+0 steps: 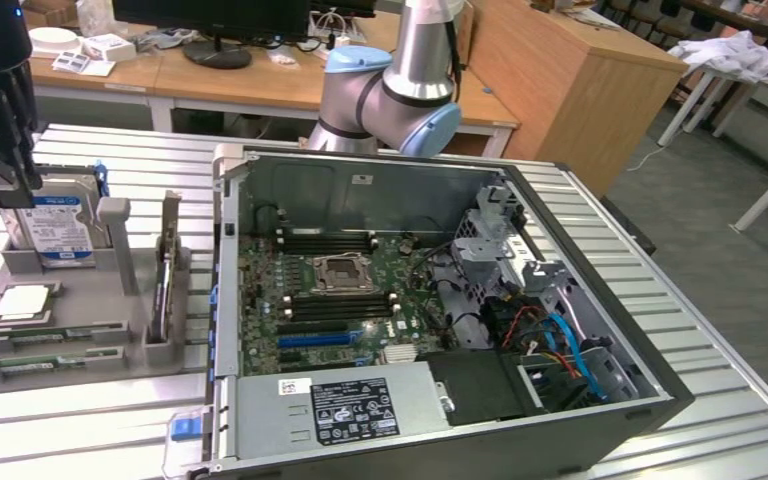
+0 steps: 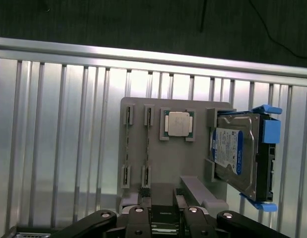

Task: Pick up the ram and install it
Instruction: 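Pick up the ram and move it above insertion slot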

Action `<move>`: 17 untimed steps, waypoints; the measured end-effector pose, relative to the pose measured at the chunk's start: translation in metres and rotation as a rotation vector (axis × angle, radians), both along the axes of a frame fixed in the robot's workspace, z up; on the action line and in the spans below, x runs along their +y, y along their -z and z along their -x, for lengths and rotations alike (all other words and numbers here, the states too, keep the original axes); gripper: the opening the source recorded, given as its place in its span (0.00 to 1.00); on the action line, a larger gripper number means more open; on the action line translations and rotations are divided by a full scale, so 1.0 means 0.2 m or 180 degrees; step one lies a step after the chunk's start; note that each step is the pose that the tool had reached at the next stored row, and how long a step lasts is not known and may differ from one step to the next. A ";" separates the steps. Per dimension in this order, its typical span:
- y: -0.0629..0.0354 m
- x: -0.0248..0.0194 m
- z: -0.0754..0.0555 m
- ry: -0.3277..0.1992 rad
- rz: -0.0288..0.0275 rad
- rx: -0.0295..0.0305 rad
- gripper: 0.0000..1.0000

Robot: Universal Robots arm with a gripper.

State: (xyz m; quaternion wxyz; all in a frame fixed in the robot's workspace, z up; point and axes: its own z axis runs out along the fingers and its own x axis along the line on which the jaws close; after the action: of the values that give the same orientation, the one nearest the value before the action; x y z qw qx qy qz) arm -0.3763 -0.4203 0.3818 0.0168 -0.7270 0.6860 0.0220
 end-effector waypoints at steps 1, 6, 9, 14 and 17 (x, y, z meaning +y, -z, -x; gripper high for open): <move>0.000 0.000 0.00 0.0016 0.0000 0.0000 0.31; 0.002 0.000 0.00 0.0068 0.0000 0.0000 0.31; 0.003 0.000 0.00 0.0152 0.0000 0.0000 0.31; 0.003 0.000 0.00 0.0192 0.0000 0.0000 0.31; 0.016 0.000 0.00 0.0192 0.0000 -0.0001 0.31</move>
State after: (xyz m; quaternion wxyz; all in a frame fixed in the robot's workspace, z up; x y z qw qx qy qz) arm -0.3764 -0.4203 0.3786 0.0176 -0.7060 0.7077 0.0214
